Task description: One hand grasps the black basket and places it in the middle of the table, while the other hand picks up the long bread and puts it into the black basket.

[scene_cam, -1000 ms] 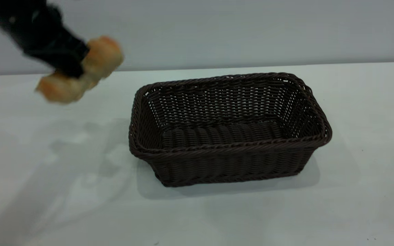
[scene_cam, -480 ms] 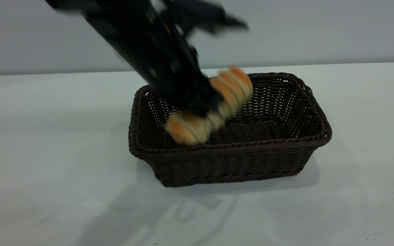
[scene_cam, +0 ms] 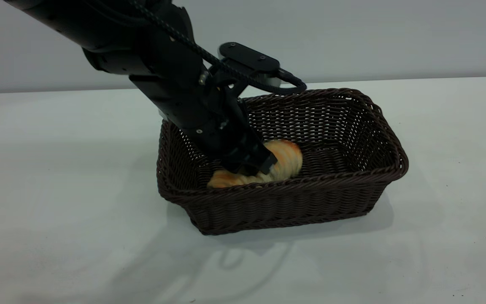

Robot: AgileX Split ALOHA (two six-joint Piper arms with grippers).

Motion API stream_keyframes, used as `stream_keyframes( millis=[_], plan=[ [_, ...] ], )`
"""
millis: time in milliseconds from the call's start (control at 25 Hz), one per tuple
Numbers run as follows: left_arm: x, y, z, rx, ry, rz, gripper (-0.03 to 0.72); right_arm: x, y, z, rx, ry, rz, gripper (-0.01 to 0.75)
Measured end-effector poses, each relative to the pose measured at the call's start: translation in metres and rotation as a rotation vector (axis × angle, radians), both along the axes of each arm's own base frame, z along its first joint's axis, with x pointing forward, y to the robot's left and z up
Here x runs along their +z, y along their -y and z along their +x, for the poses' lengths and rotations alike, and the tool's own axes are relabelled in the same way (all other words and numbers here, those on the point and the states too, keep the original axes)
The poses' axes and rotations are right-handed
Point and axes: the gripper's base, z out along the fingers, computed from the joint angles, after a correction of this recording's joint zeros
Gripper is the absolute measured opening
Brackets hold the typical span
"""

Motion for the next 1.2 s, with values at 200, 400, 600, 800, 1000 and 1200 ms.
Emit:
stream_keyframes(
  millis=[200,400,600,800,1000,1200],
  plan=[
    [0.043,-0.008,0.001,0.009,0.032,-0.036,0.625,0.0,0.0,0.0,0.0,0.001,0.0,0.423],
    [0.13,-0.029,-0.023,-0.048,0.057,-0.031,0.656,0.0,0.0,0.0,0.0,0.001,0.0,0.415],
    [0.218,-0.065,-0.079,-0.092,0.055,-0.013,0.612,0.0,0.0,0.0,-0.001,0.002,-0.004,0.415],
    [0.274,-0.108,-0.145,-0.073,0.001,0.001,0.579,0.0,0.0,0.0,-0.001,0.002,-0.004,0.415],
    [0.294,-0.149,-0.194,0.036,0.011,0.035,0.577,0.0,0.0,0.0,-0.001,0.002,-0.004,0.415],
    [0.269,-0.179,-0.235,0.112,0.017,0.023,0.577,0.0,0.0,0.0,-0.001,0.002,-0.004,0.431]
  ],
)
